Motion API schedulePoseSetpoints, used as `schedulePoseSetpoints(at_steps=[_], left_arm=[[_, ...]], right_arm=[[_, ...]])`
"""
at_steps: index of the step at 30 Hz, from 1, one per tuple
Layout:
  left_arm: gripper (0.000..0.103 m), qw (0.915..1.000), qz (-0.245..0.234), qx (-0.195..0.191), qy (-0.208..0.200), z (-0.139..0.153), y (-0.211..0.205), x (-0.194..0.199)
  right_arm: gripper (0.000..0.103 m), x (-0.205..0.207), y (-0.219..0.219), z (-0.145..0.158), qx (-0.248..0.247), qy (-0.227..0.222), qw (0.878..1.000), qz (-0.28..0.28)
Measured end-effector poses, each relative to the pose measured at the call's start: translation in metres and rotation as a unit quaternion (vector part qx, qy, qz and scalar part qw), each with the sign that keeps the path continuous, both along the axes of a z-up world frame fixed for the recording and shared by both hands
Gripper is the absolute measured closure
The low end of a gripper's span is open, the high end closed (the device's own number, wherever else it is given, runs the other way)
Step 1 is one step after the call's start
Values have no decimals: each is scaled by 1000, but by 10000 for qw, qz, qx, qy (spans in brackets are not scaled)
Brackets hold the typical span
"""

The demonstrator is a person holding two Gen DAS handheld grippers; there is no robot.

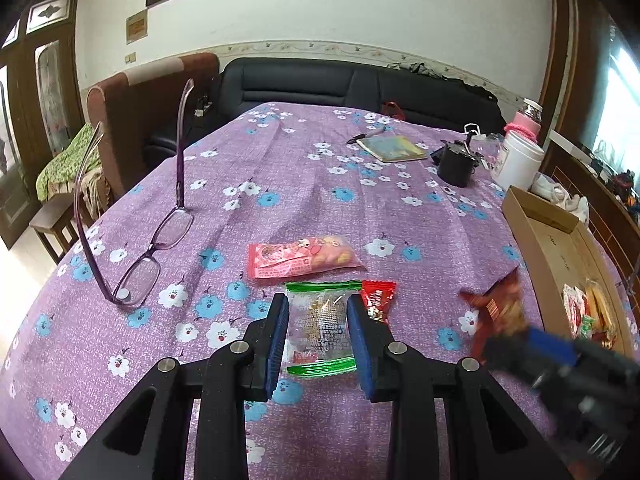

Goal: Organize snacks
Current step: 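Carry the red-gold candy over the tray with the right gripper while the left carries the clear candy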

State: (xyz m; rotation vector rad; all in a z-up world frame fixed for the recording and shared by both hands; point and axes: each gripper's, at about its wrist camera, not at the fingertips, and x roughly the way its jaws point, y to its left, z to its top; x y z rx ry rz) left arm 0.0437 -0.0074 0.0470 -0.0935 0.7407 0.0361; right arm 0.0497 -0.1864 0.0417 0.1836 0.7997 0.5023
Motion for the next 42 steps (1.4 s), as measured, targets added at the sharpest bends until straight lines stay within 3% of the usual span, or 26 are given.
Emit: schedulePoseSetpoints(at_steps=[9,15,27,42], left_arm=[[71,9986,-182,433,-255,3,-19,-7],[71,9972,-221,621,-344,4,-27,-9],[71,9956,-303,779,-422,3,-38,-13],[71,9931,-386,975,-526,1,-52,-17]], right_arm=[[70,-2,-23,18,2,-375,9987,-355],[70,1,-32,19,65,-350,9984,-445],[70,-1,-37,22,-128,-445,9972,-580],[70,9,-72,26,-192,-323,9926,-1153]])
